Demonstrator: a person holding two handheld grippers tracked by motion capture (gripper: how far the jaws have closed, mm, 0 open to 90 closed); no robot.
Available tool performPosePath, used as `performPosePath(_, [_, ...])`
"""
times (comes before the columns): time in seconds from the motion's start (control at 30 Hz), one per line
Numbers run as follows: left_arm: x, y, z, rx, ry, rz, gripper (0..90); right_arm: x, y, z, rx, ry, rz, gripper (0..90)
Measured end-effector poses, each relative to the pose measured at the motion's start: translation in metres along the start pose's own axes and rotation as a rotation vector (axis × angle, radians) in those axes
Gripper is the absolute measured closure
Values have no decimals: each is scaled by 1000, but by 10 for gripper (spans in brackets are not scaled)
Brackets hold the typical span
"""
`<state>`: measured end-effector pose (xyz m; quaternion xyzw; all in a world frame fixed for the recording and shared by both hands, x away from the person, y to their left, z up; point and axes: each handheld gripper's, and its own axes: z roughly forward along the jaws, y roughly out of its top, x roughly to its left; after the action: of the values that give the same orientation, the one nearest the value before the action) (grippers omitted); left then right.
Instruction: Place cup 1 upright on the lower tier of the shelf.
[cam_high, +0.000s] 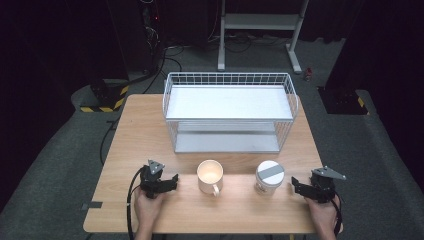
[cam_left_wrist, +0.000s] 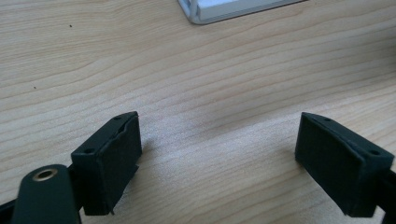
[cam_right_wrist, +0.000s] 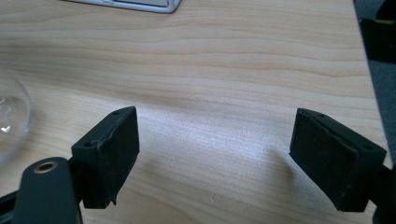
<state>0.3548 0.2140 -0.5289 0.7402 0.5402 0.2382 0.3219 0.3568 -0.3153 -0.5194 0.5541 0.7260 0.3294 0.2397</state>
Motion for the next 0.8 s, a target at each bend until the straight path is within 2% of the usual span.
performPosePath(0.27, [0,0,0,0,0,0,151,0,-7,-7,-13,21,-26,173])
performPosePath(0.3, [0,0,0,0,1,-1,152,0,-10,-9,-15,21,-13,175])
performPosePath(0.5, [0,0,0,-1,1,-1,153,2,-12,-16,-32,24,-21,181])
performPosePath(0.8, [0,0,0,-3,3,-4,154,8,-15,-25,-50,56,-30,203])
